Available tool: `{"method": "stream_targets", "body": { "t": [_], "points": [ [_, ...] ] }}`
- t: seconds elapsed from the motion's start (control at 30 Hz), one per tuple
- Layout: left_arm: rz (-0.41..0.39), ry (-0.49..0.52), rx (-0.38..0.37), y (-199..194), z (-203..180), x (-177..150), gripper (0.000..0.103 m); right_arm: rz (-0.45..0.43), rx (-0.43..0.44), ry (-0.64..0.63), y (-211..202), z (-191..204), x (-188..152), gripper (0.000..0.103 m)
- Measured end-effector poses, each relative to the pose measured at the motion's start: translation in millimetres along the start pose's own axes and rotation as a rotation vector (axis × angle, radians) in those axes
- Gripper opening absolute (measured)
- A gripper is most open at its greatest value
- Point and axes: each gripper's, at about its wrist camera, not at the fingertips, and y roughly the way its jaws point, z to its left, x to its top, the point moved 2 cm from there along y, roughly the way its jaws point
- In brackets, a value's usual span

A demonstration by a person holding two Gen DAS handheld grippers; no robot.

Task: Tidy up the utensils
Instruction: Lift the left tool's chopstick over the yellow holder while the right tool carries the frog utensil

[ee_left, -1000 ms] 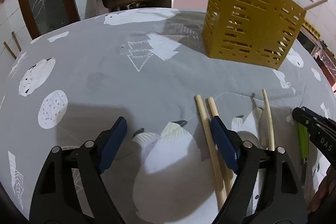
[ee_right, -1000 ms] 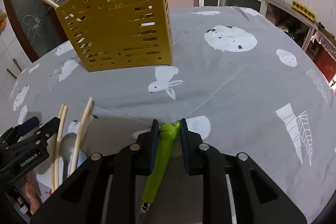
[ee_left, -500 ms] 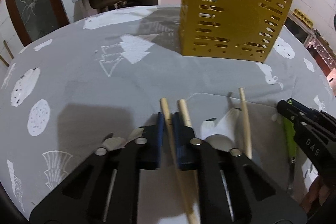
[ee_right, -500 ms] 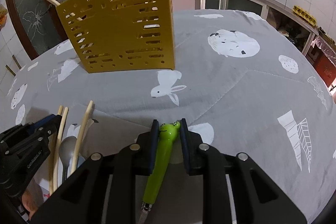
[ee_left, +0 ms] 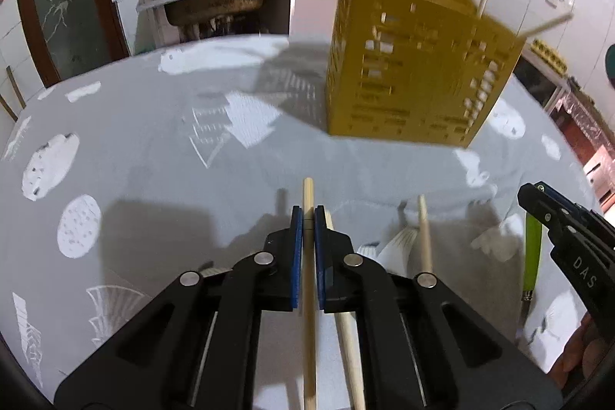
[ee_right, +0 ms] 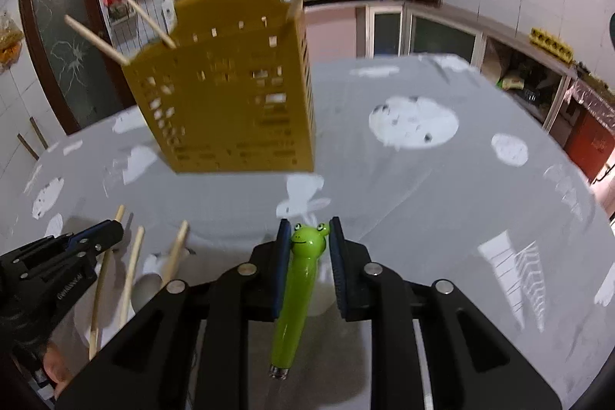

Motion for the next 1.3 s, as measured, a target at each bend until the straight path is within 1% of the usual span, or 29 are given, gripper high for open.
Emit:
{"method": "stream_targets", "body": {
  "t": [0.13, 0.3, 0.43, 0.57, 0.87, 0.97, 1.3],
  "points": [
    [-0.076, -0.006, -0.004, -23, 2, 10, 0.005, -0.086, -0.002, -0.011, -21, 0, 11, 0.021],
    [-0.170, -0.011, -0.014, -52, 4, 20, 0.005, -0.169, -0.003, -0.027, -43, 0, 22, 0.021],
    [-0.237, -0.002, -0.010, -71, 3, 24, 0.005, -0.220, 0.002, -0.031, -56, -1, 28, 0.021],
    [-0.312, 0.016, -0.002, -88, 1, 25, 0.005, -0.251, 0.000, -0.035, -64, -2, 29, 0.021],
    [-0.397, 0.036, 0.005, -109, -2, 23, 0.005, -0.299, 0.007, -0.045, -80, -2, 28, 0.020],
    [-0.421, 0.045, 0.010, -114, -3, 21, 0.005, -0.329, 0.006, -0.047, -87, -2, 25, 0.020],
    [-0.482, 0.053, 0.003, -129, -1, 14, 0.005, -0.399, 0.014, -0.053, -106, -5, 19, 0.020]
  ]
}}
